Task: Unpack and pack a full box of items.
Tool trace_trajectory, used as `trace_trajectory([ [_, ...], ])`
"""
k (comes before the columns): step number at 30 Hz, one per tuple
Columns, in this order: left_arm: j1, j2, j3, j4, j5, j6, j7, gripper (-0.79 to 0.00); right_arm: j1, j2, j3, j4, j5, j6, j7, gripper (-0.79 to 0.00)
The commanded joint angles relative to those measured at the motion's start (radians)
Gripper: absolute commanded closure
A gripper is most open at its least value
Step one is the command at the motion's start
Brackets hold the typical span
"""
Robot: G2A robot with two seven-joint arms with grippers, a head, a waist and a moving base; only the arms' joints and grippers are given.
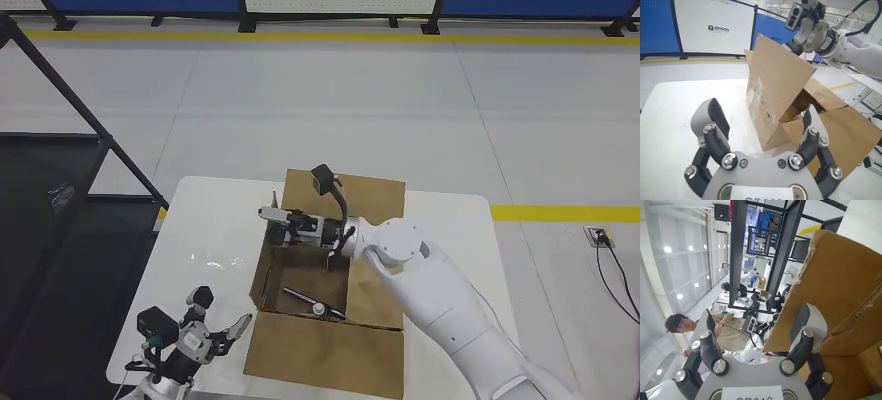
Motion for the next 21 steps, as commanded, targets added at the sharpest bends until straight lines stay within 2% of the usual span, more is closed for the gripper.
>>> trace_trajectory([
  [1,-0.014,-0.003,0.014,-0.003,-0.005,0.022,-0.012,-0.785,0.006,-0.01,-0.018,0.01,-0.006,-0.005,-0.02,-0.785],
  [11,-0.086,-0.016,0.023,0.005,-0.098,0.158,-0.051,-0.785,0.044,-0.049,-0.065,0.094,0.005,-0.081,0.045,-0.785],
  [21,-0.068,-0.014,-0.044,0.064,-0.15,0.136,-0.056,-0.785,0.04,-0.036,-0.002,0.136,0.031,-0.152,0.13,-0.785],
])
